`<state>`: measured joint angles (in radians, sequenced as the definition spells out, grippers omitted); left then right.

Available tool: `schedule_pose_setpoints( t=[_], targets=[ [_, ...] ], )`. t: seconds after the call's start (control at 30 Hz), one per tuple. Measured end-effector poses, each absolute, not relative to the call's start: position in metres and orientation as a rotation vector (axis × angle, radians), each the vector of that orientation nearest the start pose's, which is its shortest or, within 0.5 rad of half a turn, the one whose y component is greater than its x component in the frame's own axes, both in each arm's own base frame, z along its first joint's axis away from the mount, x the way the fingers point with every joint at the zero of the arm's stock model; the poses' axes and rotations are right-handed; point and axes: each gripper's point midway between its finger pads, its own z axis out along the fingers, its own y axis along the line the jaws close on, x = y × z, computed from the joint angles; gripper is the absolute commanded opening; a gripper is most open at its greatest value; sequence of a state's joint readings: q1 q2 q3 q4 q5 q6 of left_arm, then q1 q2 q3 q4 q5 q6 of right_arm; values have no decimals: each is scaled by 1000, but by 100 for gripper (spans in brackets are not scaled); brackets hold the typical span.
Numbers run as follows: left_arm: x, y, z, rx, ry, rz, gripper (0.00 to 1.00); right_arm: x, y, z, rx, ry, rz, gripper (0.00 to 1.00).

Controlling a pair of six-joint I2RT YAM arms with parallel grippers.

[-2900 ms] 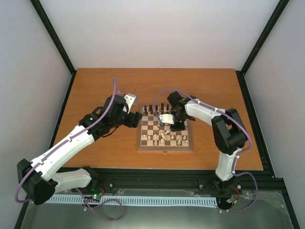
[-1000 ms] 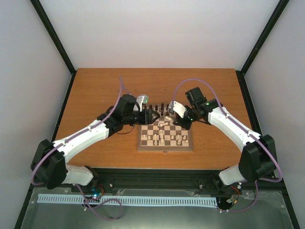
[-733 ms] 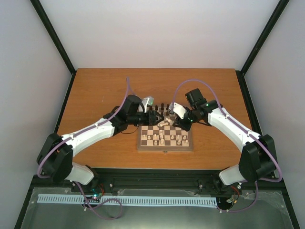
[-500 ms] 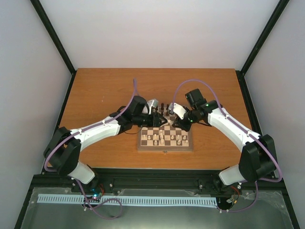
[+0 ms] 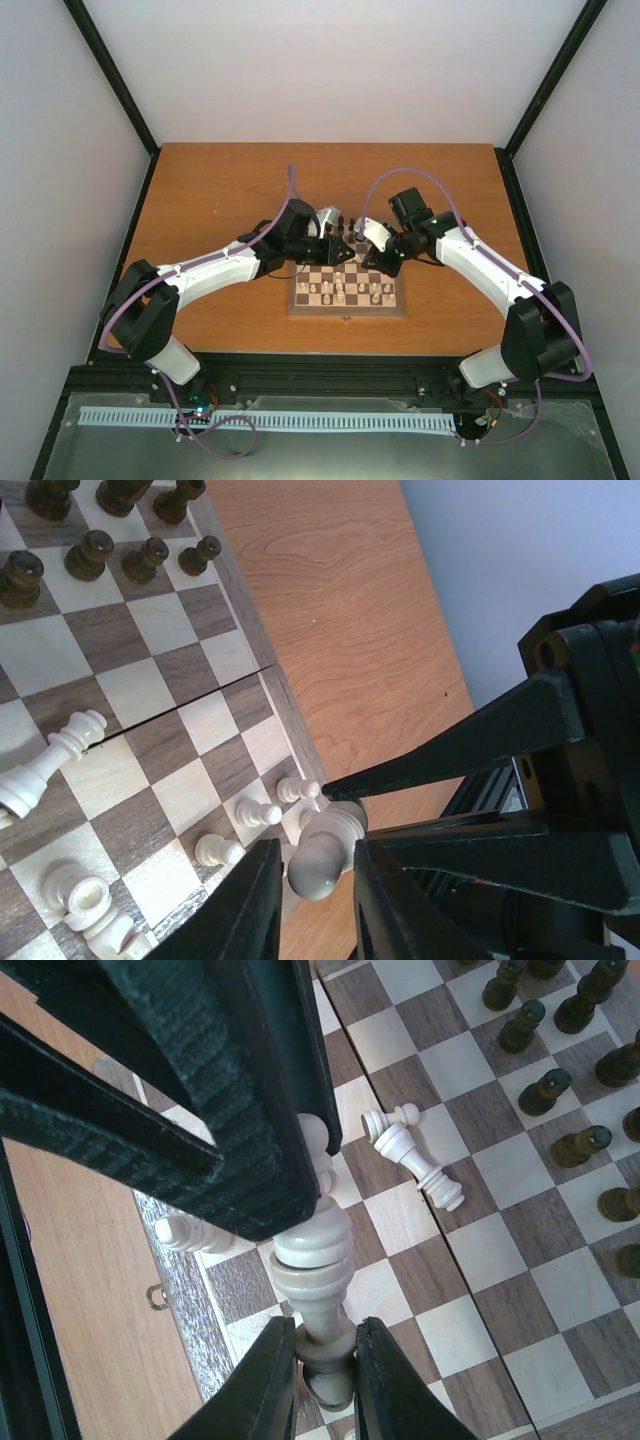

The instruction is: Set up the chess pieces on the board

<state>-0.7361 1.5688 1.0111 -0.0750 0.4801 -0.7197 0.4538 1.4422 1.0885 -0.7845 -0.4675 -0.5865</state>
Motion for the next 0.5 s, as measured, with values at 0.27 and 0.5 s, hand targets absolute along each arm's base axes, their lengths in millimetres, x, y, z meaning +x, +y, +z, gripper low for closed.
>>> schedule_pose_setpoints(
  t=[0.27, 0.5],
  targets=[
    [274, -356, 164, 336, 2432, -1254, 12, 264, 214, 136, -1424, 2217, 579, 11],
    [275, -353, 160, 404, 2441, -1090, 12, 273, 204, 127, -1406, 2239, 475, 10]
  ],
)
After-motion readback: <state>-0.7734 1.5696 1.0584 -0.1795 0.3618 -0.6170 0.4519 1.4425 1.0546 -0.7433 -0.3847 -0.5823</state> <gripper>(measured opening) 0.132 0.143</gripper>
